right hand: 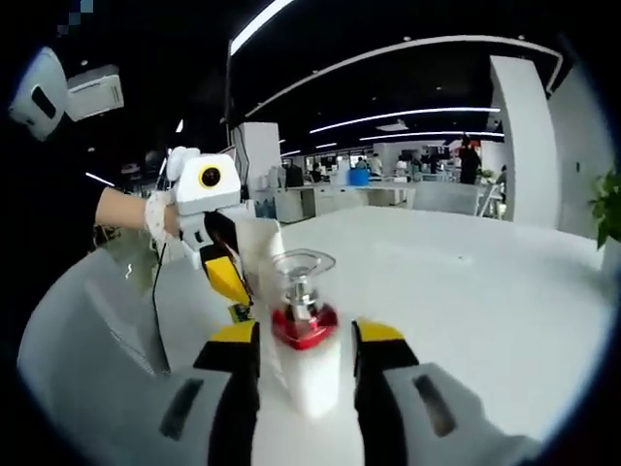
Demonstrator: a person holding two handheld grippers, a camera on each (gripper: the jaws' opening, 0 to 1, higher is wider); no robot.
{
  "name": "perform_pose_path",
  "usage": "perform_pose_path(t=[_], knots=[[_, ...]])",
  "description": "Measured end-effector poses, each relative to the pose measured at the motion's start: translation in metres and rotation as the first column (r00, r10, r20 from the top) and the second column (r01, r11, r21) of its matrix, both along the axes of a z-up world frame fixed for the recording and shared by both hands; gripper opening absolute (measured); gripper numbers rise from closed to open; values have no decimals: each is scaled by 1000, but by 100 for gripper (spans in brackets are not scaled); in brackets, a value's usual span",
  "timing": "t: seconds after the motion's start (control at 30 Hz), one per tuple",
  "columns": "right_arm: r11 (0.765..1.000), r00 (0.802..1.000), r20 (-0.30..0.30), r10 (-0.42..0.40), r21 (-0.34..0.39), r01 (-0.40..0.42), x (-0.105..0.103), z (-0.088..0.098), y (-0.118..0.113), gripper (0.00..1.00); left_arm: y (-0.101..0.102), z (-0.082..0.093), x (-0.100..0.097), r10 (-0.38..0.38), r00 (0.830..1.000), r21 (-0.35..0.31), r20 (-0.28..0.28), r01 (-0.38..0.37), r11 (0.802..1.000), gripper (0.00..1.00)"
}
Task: Arrange the skincare products in the storage area until every visible bottle or jar stands upright without overlapping.
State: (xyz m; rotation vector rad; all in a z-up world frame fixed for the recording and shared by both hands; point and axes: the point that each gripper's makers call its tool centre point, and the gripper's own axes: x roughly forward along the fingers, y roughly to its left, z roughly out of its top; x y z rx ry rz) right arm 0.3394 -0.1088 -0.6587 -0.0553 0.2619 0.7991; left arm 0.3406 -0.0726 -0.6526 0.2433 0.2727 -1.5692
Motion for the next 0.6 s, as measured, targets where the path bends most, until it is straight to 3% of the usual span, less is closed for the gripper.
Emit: perform_pose_path(t=[0.1,0.53,0.6], knots=[[1000,1000,-13,4,1,-4,1,-5,0,34,1,0,2,-7,999,-11,-47,6,1000,11],[1000,1000,-14,-10,21,11,-1,-5,-4,33,0,-1,1,-31,998,-30,-52,29,999,12],[1000,1000,-15,-12,20,12,-1,-6,-5,33,-1,-1,2,-20,999,-31,-45,18,999,15]])
